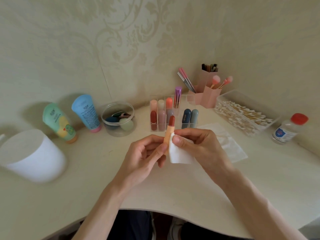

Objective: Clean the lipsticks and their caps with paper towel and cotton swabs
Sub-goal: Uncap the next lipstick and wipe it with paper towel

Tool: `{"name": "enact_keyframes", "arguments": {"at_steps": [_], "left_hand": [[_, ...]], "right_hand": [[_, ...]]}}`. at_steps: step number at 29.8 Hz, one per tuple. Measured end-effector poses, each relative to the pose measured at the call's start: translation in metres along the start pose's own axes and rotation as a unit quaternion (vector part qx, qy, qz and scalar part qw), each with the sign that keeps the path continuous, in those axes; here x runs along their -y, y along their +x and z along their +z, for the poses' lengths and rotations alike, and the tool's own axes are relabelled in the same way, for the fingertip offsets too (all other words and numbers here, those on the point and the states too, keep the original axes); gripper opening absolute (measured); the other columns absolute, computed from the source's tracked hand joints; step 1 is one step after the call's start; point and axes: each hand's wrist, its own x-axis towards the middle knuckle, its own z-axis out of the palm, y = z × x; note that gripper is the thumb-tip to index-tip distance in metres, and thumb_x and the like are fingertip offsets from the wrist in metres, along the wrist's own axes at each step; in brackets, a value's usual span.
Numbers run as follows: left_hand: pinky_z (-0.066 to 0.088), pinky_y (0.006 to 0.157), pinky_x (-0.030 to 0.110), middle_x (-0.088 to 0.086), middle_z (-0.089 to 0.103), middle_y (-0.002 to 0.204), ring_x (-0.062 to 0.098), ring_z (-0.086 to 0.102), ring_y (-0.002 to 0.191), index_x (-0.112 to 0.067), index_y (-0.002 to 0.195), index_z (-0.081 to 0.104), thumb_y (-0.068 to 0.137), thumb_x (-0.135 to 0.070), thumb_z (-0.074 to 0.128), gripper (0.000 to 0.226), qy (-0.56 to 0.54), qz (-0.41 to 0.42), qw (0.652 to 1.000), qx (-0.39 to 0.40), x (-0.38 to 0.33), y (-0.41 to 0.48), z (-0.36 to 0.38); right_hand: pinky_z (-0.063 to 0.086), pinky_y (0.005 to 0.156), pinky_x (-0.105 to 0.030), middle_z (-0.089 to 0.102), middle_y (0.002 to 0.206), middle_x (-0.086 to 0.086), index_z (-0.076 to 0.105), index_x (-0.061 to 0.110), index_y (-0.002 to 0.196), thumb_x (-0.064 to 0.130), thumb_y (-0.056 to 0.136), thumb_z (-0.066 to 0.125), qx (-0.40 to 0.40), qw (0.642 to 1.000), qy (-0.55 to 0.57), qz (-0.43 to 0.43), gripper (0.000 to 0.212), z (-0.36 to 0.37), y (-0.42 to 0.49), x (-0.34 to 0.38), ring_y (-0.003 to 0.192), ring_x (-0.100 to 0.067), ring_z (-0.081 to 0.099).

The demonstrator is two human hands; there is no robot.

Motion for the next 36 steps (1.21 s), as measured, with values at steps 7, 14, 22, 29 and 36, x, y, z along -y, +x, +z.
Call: {"name": "enact_keyframes", "arguments": {"at_steps": [7,14,22,29,36], "left_hand": [[0.053,0.060,0.026,0.013,0.070,0.070,0.020,0.063,0.057,0.000,0.107,0.071,0.095,-0.016,0.063,0.022,-0.010,0.006,1.000,-0.028,-0.001,0.001,0.001],[0.052,0.062,0.027,0.018,0.068,0.068,0.022,0.060,0.056,-0.002,0.105,0.072,0.093,-0.021,0.066,0.023,0.004,-0.005,0.999,-0.032,-0.002,0.000,0.001],[0.058,0.063,0.026,0.008,0.077,0.074,0.023,0.072,0.060,-0.004,0.085,0.077,0.068,-0.019,0.088,0.026,0.040,-0.005,0.992,-0.121,-0.007,-0.003,0.002],[0.056,0.060,0.035,-0.005,0.069,0.060,0.017,0.064,0.054,-0.020,0.084,0.077,0.069,-0.050,0.082,0.034,0.177,0.053,0.973,-0.137,-0.007,-0.005,0.005],[0.042,0.055,0.016,-0.011,0.056,0.055,0.011,0.051,0.050,-0.018,0.085,0.073,0.077,-0.055,0.072,0.038,0.312,0.137,0.928,-0.150,-0.001,-0.003,0.005]], "right_hand": [[0.061,0.089,-0.052,0.077,0.113,-0.006,0.082,0.003,0.100,0.022,0.093,0.076,-0.020,0.996,-0.051,-0.069,0.021,0.009,-0.001,-0.009,0.103,-0.031,0.075],[0.058,0.085,-0.055,0.073,0.097,-0.022,0.076,-0.008,0.103,0.018,0.102,0.067,0.052,0.995,-0.040,-0.077,0.027,0.013,-0.003,-0.005,0.081,-0.045,0.072],[0.057,0.095,-0.053,0.077,0.113,-0.010,0.082,0.004,0.103,0.024,0.097,0.073,0.015,0.996,-0.057,-0.062,0.023,0.013,-0.001,-0.014,0.110,-0.032,0.072],[0.053,0.098,-0.064,0.079,0.108,-0.013,0.083,0.008,0.104,0.028,0.092,0.078,-0.014,0.997,-0.049,-0.059,0.024,0.013,0.003,-0.019,0.107,-0.038,0.073],[0.052,0.069,-0.030,0.075,0.092,-0.012,0.083,0.012,0.089,0.030,0.088,0.080,-0.038,0.993,-0.076,-0.084,0.018,0.016,0.001,-0.017,0.080,-0.017,0.069]]}}
